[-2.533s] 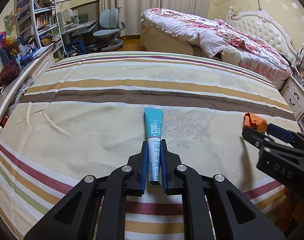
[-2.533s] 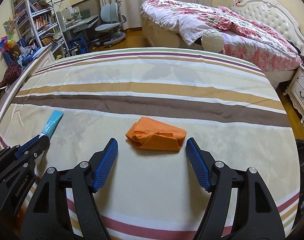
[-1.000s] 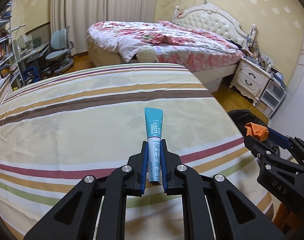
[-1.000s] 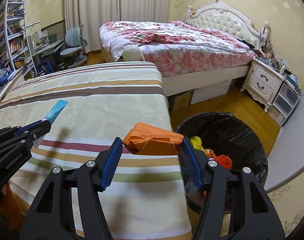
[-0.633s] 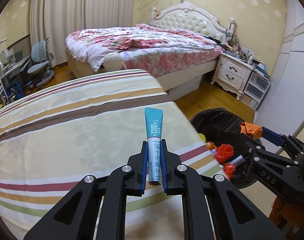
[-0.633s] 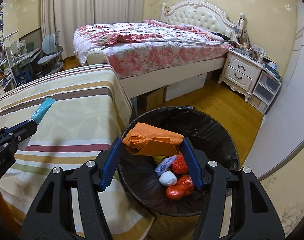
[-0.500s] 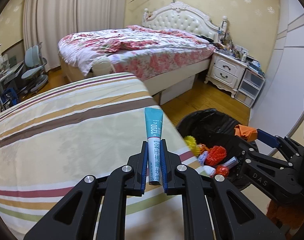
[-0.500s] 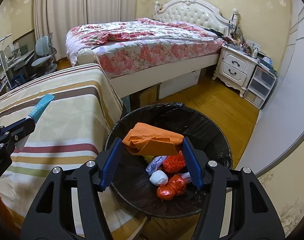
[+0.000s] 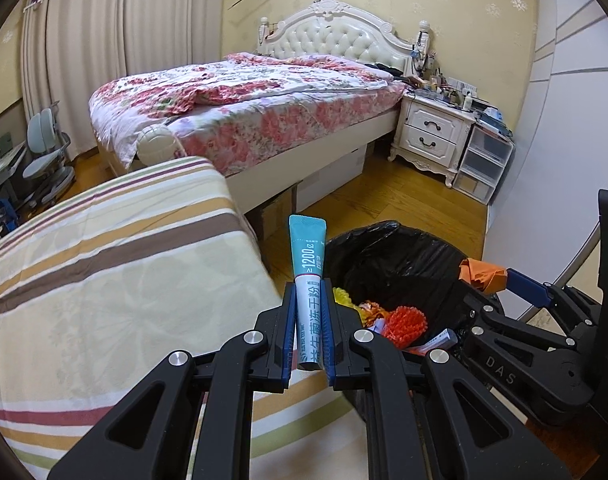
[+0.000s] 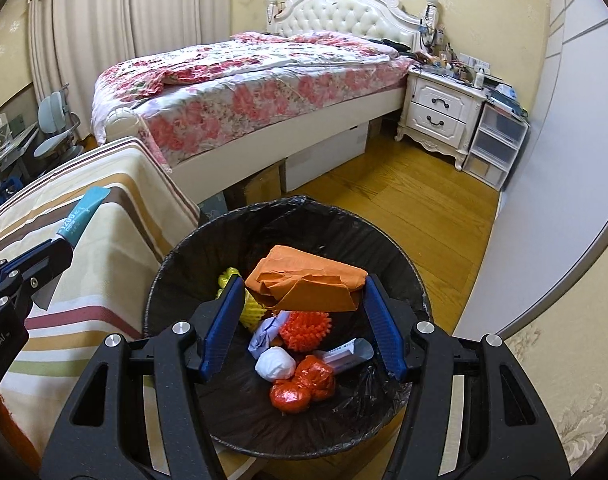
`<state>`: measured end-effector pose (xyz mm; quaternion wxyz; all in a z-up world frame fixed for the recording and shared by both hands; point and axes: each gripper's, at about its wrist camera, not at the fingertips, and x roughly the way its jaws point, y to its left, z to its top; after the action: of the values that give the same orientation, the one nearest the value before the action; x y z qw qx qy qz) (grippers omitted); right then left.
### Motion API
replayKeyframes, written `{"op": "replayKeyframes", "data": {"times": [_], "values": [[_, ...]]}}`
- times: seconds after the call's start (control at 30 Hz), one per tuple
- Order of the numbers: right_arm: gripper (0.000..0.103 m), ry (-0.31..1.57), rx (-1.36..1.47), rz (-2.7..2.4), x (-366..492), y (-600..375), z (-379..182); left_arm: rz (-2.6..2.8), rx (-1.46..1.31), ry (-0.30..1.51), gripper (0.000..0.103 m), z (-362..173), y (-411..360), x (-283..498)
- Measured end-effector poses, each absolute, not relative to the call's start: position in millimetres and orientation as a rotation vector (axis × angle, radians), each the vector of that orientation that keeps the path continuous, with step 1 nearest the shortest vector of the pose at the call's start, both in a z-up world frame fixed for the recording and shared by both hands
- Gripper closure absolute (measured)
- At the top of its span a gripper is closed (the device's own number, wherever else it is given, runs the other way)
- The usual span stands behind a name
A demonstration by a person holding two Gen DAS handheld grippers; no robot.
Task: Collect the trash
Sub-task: 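Open both tools to drop the orange cloth and tube into the bin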
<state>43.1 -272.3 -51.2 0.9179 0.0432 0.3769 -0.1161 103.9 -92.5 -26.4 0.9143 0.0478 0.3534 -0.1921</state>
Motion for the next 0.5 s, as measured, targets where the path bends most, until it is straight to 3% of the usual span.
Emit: {"op": "replayKeyframes", "data": {"times": [0.5], "values": [[0.043, 0.794, 0.135, -0.274, 52.1, -293.3, -59.3, -0.422, 0.140, 0.752, 0.090, -36.6, -127.9, 120.2]]}}
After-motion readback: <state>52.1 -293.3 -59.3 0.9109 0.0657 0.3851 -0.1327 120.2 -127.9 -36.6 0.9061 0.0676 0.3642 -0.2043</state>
